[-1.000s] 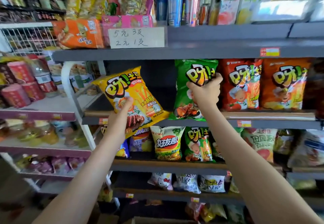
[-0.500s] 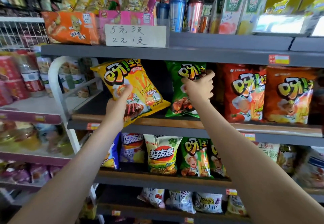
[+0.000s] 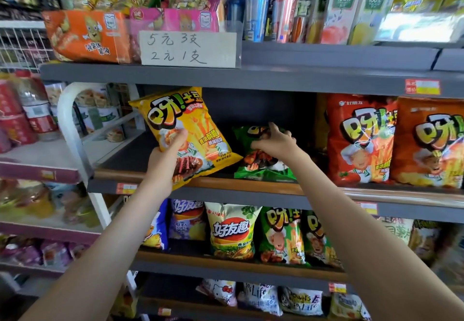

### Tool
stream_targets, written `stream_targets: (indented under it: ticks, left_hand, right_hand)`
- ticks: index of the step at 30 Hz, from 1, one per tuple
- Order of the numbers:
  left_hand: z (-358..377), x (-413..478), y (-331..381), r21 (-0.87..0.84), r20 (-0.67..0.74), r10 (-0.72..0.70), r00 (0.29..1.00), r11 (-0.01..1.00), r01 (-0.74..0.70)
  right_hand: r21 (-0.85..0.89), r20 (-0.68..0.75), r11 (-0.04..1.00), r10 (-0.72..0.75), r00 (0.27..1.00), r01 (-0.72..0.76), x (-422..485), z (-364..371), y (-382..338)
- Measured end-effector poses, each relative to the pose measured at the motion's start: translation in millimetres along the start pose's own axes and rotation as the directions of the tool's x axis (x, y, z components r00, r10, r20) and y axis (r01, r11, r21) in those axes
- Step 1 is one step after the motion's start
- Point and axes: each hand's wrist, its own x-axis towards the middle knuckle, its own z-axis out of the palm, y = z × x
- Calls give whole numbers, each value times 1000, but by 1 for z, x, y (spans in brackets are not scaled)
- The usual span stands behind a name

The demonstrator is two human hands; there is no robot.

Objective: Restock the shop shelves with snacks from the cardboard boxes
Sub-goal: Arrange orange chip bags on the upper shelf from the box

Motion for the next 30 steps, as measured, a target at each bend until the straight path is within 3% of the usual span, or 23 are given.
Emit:
stream_targets:
  ticks: [3,9,14,20,23,30]
  left_hand:
    - [-2,7,-1,-3,16,7,1000,1000,-7]
    - [0,13,-2,16,38,30,999,999,-31]
    - [4,9,-2,-24,47,5,999,1000,-4]
    - [6,12,3,-52,56,-3,998,999,5]
    - [10,17,6,-44,42,12,999,999,-10]
    - [29,30,6,-4,106,2,994,1000,-1]
  right_hand:
    - [-11,-53,997,-75,996,75,2,1,6]
    - [-28,-377,977,-207,903,213,0,15,2]
    - [12,-448,947,-282,849,321,7,22,1]
    - [58,-552,938,-256,794,342,21,25,7]
    - [-69,-494,956,-280,823,284,35,32,17]
    - [-165,-125,972,-191,974,169,58,23,33]
